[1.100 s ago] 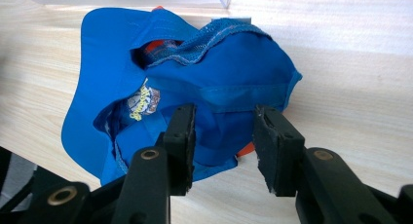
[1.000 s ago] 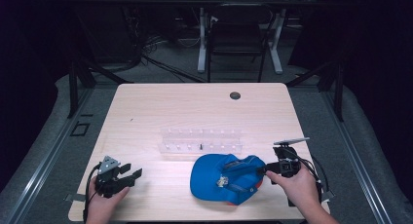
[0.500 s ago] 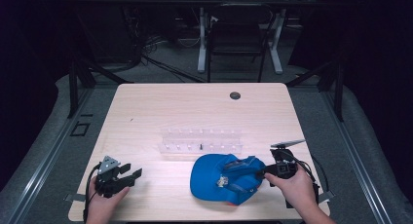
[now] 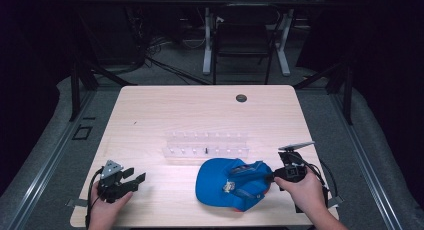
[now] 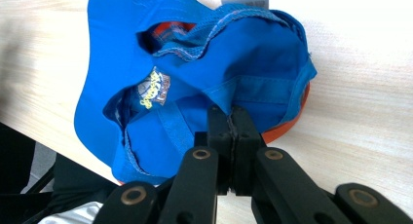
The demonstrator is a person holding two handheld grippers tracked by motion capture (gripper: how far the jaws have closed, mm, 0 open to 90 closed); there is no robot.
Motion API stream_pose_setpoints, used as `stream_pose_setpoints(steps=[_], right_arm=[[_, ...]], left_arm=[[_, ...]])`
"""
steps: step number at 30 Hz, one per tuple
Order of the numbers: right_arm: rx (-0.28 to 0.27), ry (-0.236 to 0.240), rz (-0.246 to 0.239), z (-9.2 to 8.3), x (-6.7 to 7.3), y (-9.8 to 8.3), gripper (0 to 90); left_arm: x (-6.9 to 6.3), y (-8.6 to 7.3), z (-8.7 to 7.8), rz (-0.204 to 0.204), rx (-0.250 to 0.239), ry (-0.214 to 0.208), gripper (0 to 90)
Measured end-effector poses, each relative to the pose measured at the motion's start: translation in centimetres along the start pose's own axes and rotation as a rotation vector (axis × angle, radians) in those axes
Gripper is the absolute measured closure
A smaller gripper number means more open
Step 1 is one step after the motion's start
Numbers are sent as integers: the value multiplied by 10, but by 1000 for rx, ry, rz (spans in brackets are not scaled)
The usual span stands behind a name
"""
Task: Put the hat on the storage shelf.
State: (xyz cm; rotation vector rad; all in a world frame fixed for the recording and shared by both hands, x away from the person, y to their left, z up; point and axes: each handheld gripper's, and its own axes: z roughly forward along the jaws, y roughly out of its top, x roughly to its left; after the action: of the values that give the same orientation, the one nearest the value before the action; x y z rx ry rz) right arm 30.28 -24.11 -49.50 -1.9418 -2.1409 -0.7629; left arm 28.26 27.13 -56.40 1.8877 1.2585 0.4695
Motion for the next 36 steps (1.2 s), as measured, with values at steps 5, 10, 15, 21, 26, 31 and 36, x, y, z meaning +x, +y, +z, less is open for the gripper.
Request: stream_pose_setpoints(steps=[5, 10, 15, 21, 26, 31, 36], right_arm=[[5, -1, -8, -5, 1, 3, 900], [21, 14, -6, -12, 3, 8, 900], [34, 16, 1, -21, 7, 12, 900], [43, 9, 19, -27, 11, 16, 900], [59, -16, 10, -34, 16, 21, 900], [83, -28, -3, -43, 20, 25, 900], [84, -39, 8, -49, 23, 28, 900]], left_arm=[[0, 0, 0, 1, 2, 0, 461], [0, 0, 0, 0, 2, 0, 461], [0, 0, 0, -2, 2, 1, 461], [0, 0, 0, -4, 0, 1, 461], [0, 0, 0, -2, 4, 1, 461], [0, 0, 0, -5, 1, 1, 461], [0, 0, 0, -4, 1, 0, 462]])
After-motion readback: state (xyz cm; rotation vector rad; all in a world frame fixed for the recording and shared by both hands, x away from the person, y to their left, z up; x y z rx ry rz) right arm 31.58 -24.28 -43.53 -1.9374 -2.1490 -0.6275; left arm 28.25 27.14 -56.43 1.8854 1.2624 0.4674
